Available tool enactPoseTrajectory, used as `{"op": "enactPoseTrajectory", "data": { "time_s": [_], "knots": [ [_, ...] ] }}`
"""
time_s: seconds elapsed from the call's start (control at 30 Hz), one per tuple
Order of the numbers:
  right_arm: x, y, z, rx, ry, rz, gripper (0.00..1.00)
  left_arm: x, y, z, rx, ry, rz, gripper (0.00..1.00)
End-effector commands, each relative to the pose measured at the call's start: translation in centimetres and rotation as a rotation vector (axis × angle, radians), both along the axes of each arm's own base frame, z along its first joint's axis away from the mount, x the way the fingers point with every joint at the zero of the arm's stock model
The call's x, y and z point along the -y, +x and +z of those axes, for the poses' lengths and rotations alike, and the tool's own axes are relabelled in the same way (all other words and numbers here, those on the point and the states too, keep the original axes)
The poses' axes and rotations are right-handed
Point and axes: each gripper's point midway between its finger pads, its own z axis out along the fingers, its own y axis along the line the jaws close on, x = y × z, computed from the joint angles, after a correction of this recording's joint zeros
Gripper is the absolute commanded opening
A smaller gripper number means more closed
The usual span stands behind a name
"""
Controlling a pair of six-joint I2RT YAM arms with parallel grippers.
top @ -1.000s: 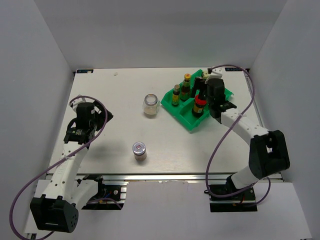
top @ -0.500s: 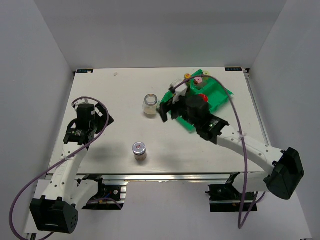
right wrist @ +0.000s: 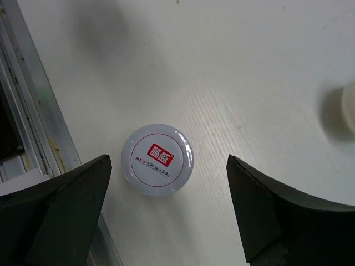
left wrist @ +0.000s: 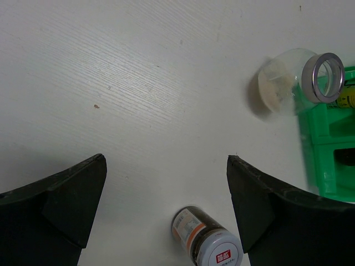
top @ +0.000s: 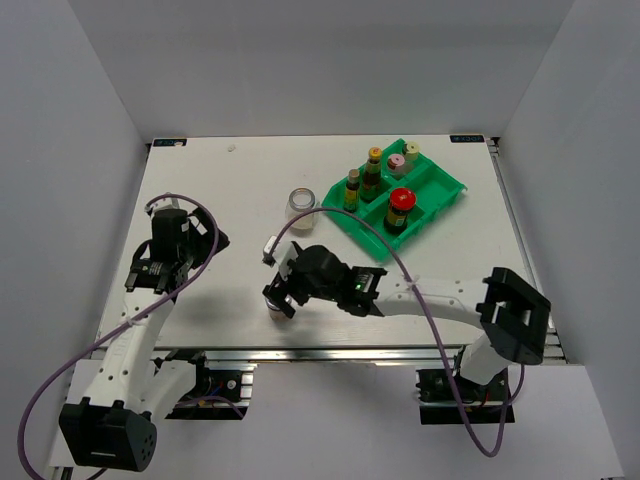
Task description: Organize the condiment bottles
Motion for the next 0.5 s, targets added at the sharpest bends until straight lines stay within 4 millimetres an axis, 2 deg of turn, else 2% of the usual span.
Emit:
{"op": "enactPoseTrajectory", "data": {
  "time_s": [0.0, 0.03, 0.07, 0.13, 0.33, 0.47],
  "knots": [
    [-2.6, 0.2, 1.7, 0.011, 0.073, 0.005, 0.89, 0.2, -0.2, 0.5, 0.028, -0.001, -0.016, 0.98],
    [-3.0, 0.2, 1.6, 0.009, 0.073, 0.011, 0.89, 0.2, -0.2, 0.5, 0.029, -0.002, -0.017, 0.98],
    [-3.2, 0.3, 0.5, 0.003, 0.048, 0.006, 0.89, 0.2, -0.2, 0.5, 0.029, -0.002, -0.017, 0.98],
    [-3.4, 0.8, -0.7, -0.022, 0.022, -0.034, 0.89, 0.1, -0.3, 0.5, 0.030, 0.001, -0.011, 0.98],
    [-3.7, 0.2, -3.6, -0.084, -0.024, -0.031, 0.89, -0.1, -0.3, 0.5, 0.032, 0.006, 0.003, 0.98],
    [-3.1, 0.2, -4.4, -0.110, -0.046, -0.065, 0.84, -0.2, -0.4, 0.4, 0.030, 0.008, 0.008, 0.98]
  ]
}}
